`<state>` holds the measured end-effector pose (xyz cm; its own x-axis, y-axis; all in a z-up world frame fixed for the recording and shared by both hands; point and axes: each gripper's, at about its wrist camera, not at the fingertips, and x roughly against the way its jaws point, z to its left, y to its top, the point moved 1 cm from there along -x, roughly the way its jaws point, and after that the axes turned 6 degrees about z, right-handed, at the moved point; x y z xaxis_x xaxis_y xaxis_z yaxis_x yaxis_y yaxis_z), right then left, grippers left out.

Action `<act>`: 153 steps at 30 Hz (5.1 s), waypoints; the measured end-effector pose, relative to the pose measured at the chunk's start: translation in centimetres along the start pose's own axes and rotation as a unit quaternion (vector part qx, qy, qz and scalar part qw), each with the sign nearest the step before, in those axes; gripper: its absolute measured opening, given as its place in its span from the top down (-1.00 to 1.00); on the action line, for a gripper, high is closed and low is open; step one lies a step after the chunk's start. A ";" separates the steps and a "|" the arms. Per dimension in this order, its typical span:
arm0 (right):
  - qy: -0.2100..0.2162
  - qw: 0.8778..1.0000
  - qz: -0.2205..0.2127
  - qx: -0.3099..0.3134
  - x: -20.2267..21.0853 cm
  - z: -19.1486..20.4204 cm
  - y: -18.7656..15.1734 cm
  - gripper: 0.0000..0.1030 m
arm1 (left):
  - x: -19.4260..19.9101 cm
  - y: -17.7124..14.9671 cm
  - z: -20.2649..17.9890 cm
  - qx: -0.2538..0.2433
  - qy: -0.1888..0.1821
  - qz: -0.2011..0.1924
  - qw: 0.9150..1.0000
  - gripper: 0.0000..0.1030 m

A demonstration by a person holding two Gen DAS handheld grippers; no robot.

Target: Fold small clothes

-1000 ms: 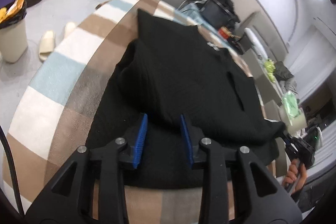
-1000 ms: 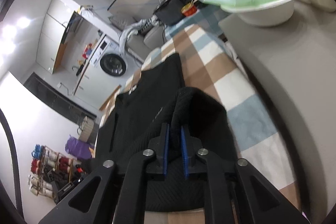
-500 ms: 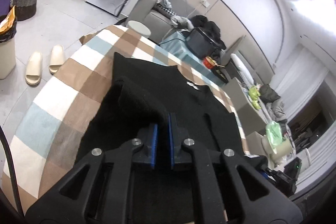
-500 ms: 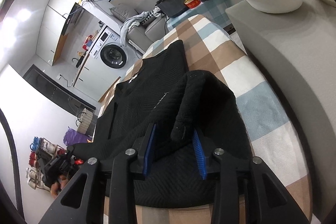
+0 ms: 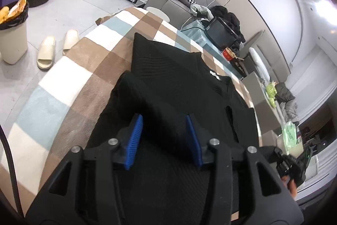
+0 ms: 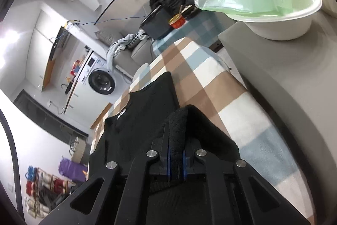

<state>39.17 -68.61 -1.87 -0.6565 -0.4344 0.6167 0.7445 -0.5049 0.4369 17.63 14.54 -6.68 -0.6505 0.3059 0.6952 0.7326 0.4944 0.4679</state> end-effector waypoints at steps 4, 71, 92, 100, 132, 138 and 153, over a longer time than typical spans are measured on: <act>0.011 1.000 0.013 -0.019 -0.5 -0.5 0.1 0.85 | 0.8 -1.5 -0.1 -0.013 -0.005 0.021 1.000 0.21; 0.180 0.983 -0.033 -0.021 8.9 2.5 -3.8 0.90 | -1.2 -2.6 0.1 0.119 -0.136 -0.047 0.982 0.94; 0.062 0.997 0.017 0.033 4.5 0.9 -5.7 0.90 | 5.9 -6.3 -0.2 0.030 -0.059 -0.078 0.995 0.94; -0.039 0.993 0.070 0.082 1.8 1.1 -4.8 0.73 | 2.2 -5.5 1.5 0.024 -0.018 -0.005 1.000 0.92; -0.068 0.972 0.142 0.176 -1.4 0.0 -6.4 0.46 | 1.1 -6.4 3.2 -0.069 0.076 0.037 0.994 0.65; -0.065 0.970 0.153 0.180 1.0 -0.9 -8.5 0.46 | 3.6 -9.1 3.9 -0.059 0.071 0.047 0.995 0.65; -0.069 0.977 0.128 0.157 4.5 -2.3 -9.2 0.19 | 8.1 -10.1 4.8 -0.042 0.064 0.028 0.997 0.65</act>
<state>29.06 -67.60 -4.61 -0.4371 -0.4010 0.8051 0.8971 -0.1298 0.4224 3.95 15.94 -8.40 -0.5818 0.2214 0.7827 0.7841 0.4083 0.4674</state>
